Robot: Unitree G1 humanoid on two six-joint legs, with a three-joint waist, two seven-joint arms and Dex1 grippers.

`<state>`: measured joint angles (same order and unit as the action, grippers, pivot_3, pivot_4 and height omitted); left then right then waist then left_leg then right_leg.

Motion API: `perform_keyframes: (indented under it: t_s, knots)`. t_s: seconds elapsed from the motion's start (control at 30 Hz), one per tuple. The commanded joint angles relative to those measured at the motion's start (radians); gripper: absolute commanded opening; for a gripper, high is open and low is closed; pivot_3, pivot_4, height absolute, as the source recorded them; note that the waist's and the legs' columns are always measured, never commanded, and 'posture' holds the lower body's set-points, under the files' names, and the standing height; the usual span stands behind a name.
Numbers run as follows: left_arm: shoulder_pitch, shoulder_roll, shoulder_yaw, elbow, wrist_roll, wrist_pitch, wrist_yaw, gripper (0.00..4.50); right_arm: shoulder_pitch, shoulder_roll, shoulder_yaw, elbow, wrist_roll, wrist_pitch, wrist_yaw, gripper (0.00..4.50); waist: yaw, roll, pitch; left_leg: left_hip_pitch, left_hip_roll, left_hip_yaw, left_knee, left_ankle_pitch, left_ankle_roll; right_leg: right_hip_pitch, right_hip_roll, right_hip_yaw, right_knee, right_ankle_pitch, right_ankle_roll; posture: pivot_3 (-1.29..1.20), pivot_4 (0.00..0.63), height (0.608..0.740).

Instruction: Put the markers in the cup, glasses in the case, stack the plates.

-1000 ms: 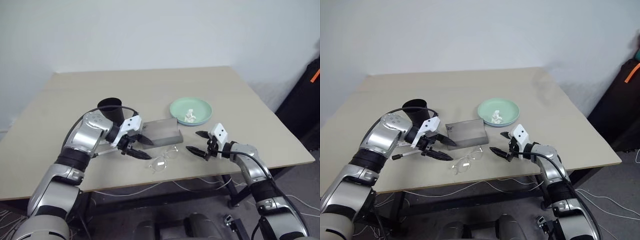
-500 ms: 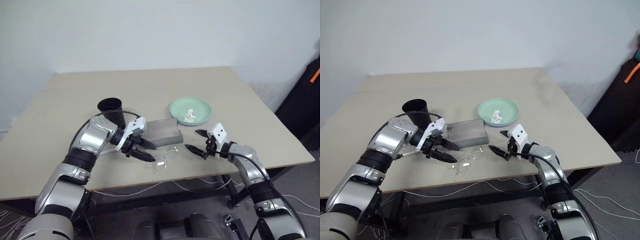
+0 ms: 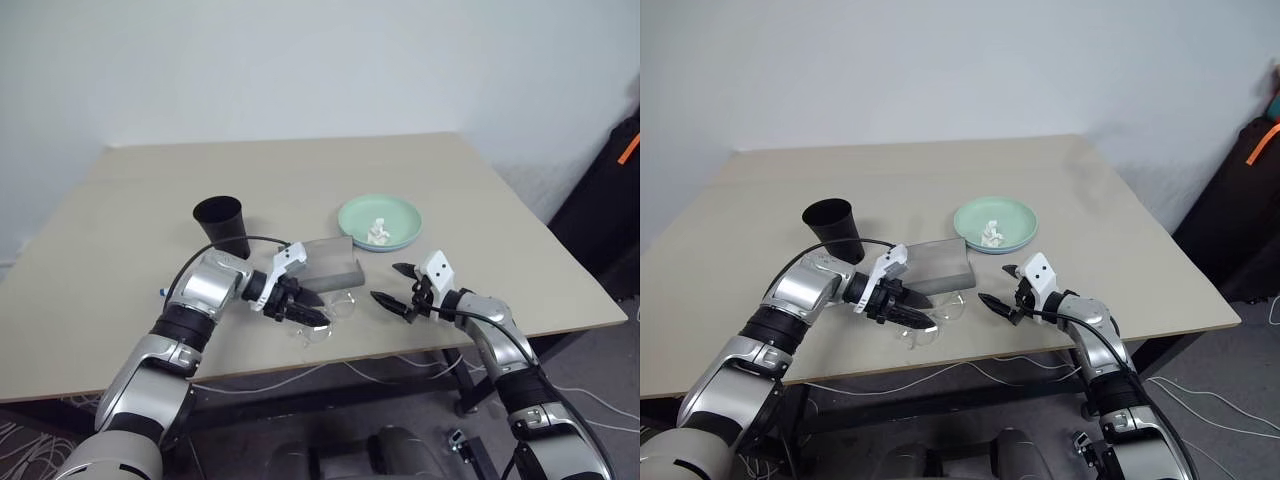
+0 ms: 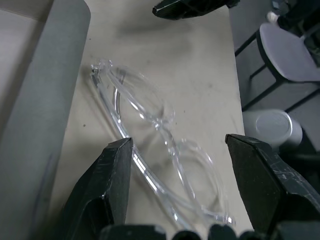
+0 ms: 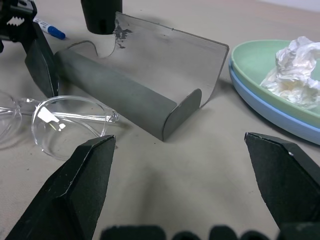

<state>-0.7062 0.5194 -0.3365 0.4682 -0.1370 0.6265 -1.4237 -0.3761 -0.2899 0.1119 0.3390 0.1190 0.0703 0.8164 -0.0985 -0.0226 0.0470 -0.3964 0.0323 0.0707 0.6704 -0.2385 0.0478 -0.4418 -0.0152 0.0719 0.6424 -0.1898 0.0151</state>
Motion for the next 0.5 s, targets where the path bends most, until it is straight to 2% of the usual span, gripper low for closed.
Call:
perform_keyframes:
  t_s: [0.03, 0.1, 0.13, 0.2, 0.37, 0.5]
  knots:
    - [-0.004, -0.007, 0.019, -0.033, -0.019, 0.016, 0.020, 3.12, -0.010, 0.000, -0.008, -0.051, 0.015, -0.008, -0.010, 4.47, 0.000, 0.000, 0.000, 0.000, 0.000, 0.000, 0.000, 0.000, 0.000, 0.000, 0.000, 0.000, 0.000, 0.000, 0.000, 0.00, 0.000, 0.740]
    - [-0.001, -0.010, 0.018, -0.035, -0.019, 0.016, 0.028, 3.12, -0.013, 0.001, -0.007, -0.049, 0.015, -0.007, -0.014, 4.47, 0.000, 0.000, 0.000, 0.000, 0.000, 0.000, 0.000, 0.000, 0.000, 0.000, 0.000, 0.000, 0.000, 0.000, 0.000, 0.00, 0.000, 0.740]
    - [0.001, -0.010, 0.017, -0.035, -0.016, 0.013, 0.033, 2.82, -0.014, 0.002, -0.007, -0.048, 0.014, -0.007, -0.015, 4.50, 0.000, 0.000, 0.000, 0.000, 0.000, 0.000, 0.000, 0.000, 0.000, 0.000, 0.000, 0.000, 0.000, 0.000, 0.000, 0.00, 0.000, 0.740]
    - [0.002, -0.009, 0.016, -0.030, -0.010, 0.003, 0.040, 2.54, -0.017, 0.002, -0.006, -0.045, 0.014, -0.007, -0.017, 4.50, 0.000, 0.000, 0.000, 0.000, 0.000, 0.000, 0.000, 0.000, 0.000, 0.000, 0.000, 0.000, 0.000, 0.000, 0.000, 0.00, 0.000, 0.740]
    - [-0.004, -0.005, 0.024, -0.022, -0.015, -0.006, 0.049, 0.98, -0.020, 0.004, -0.004, -0.042, 0.015, -0.009, -0.020, 4.50, 0.000, 0.000, 0.000, 0.000, 0.000, 0.000, 0.000, 0.000, 0.000, 0.000, 0.000, 0.000, 0.000, 0.000, 0.000, 0.00, 0.000, 0.740]
    - [0.000, -0.002, 0.028, -0.027, -0.018, -0.013, 0.051, 0.98, -0.018, 0.005, -0.002, -0.041, 0.015, -0.009, -0.020, 4.50, 0.000, 0.000, 0.000, 0.000, 0.000, 0.000, 0.000, 0.000, 0.000, 0.000, 0.000, 0.000, 0.000, 0.000, 0.000, 0.00, 0.000, 0.740]
